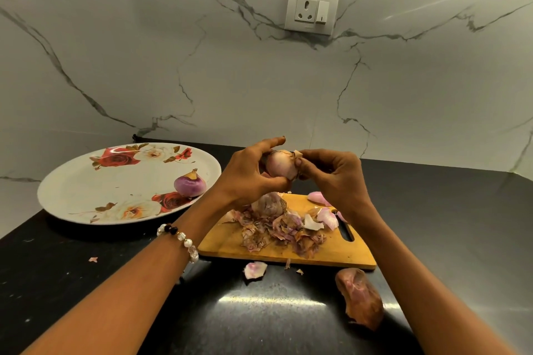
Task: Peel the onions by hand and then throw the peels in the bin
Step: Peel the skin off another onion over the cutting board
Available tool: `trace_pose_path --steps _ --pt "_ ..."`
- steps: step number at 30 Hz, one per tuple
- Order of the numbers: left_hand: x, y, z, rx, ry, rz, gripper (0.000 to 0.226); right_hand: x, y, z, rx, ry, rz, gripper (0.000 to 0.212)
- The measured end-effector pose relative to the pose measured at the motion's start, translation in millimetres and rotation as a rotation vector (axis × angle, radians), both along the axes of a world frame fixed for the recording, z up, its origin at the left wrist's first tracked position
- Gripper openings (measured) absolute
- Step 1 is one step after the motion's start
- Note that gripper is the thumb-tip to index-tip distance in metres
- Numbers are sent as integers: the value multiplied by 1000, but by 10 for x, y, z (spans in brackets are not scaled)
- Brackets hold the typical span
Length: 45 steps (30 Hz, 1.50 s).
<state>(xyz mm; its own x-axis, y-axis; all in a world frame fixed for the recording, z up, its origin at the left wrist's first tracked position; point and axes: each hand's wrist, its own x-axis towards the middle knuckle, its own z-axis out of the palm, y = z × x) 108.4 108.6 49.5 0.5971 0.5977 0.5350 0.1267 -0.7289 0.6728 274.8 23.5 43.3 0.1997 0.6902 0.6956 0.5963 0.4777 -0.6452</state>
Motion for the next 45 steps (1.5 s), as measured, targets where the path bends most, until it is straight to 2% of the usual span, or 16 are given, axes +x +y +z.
trace_pose_path --steps 6,11,20,24,32,37,38,40,42,45 --pt "-11 17 11 -280 -66 -78 74 -65 50 -68 60 -6 -130 20" --pt "-34 26 28 -399 -93 -72 68 -128 71 -82 76 -61 -186 17" --pt "-61 57 53 -612 -172 -134 65 -39 40 -11 26 291 -119 17" --pt "-81 94 55 -722 -244 -164 70 -21 8 27 26 359 -74 19" --pt "-125 140 57 -826 -310 -200 56 75 -41 90 43 455 -97 18" --pt "-141 148 86 -816 -307 -207 54 177 -22 77 54 427 -223 19" --pt "-144 145 97 -818 -311 -215 54 202 -23 73 43 369 -259 18" --pt "-152 136 116 -802 -306 -215 57 243 -31 76 -69 131 -287 18" --pt "-158 123 121 -748 -278 -208 64 227 -43 81 -251 -56 -199 24" --pt "-151 85 107 -624 -196 -206 75 167 -67 117 -300 -72 -68 41"
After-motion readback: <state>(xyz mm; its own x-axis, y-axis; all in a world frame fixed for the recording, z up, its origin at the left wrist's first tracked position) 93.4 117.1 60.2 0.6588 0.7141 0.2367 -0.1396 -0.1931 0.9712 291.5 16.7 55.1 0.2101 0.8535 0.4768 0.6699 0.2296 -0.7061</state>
